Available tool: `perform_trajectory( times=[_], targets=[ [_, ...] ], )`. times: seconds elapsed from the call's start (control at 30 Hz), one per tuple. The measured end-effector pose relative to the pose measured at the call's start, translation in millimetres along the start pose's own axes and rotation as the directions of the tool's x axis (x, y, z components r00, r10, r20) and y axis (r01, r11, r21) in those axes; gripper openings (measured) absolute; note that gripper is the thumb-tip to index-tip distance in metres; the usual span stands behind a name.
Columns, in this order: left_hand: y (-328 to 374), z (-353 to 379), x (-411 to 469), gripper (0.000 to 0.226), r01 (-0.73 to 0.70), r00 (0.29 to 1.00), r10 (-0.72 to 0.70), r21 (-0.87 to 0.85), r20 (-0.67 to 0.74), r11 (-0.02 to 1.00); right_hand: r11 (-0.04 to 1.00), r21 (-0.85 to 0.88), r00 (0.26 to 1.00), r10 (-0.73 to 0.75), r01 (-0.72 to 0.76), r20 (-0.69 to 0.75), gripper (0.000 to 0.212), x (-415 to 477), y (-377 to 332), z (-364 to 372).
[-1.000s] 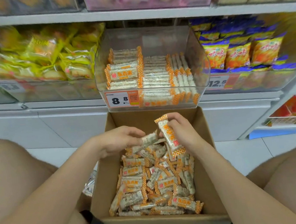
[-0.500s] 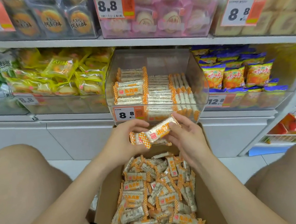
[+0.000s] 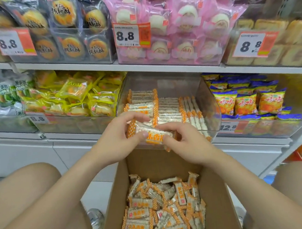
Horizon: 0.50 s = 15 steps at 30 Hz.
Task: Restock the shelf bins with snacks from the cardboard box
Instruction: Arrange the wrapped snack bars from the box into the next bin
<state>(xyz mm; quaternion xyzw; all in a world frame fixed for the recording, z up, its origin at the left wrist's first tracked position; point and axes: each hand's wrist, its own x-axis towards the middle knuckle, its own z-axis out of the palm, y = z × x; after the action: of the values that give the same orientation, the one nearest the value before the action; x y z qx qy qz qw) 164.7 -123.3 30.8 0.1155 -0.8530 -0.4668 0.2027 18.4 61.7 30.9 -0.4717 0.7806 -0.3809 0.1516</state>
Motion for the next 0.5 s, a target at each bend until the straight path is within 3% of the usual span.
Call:
perform_trajectory(
  times=[0.07,0.13,0.2,0.27,0.33,0.5],
  targets=[
    [-4.5,-6.1,13.3,0.041,-0.034,0.998,0.037,0.070,-0.042,0.997,0.995,-0.083,0.999,-0.046,0.047,0.009,0.040,18.4,-3.9,-9.7],
    [-12.0,-10.1,25.8,0.045,-0.026,0.981,0.075,0.259,-0.181,0.965,0.988,-0.144,0.997,-0.062,0.054,-0.053,0.040,40.4,-5.9,-17.9],
    [-20.0,-11.7,36.6,0.042,0.050,0.933,0.104,0.409,-0.346,0.911,0.973,-0.228,0.993,-0.062,0.037,-0.103,0.043,65.0,-1.7,-22.5],
    [-26.0,-9.2,43.7,0.044,0.196,0.902,0.026,0.463,-0.432,0.864,0.946,-0.323,0.996,-0.040,0.011,-0.083,0.045,88.4,9.1,-20.1],
    [-29.3,-3.6,49.1,0.050,0.300,0.891,-0.051,0.501,-0.451,0.812,0.925,-0.379,0.999,-0.018,0.005,-0.031,0.047,106.1,18.0,-11.2],
    [-31.4,3.1,59.0,0.052,0.323,0.899,0.016,0.687,-0.438,0.651,0.921,-0.391,0.999,-0.008,-0.005,-0.033,0.044,133.5,29.7,26.7]
  ],
)
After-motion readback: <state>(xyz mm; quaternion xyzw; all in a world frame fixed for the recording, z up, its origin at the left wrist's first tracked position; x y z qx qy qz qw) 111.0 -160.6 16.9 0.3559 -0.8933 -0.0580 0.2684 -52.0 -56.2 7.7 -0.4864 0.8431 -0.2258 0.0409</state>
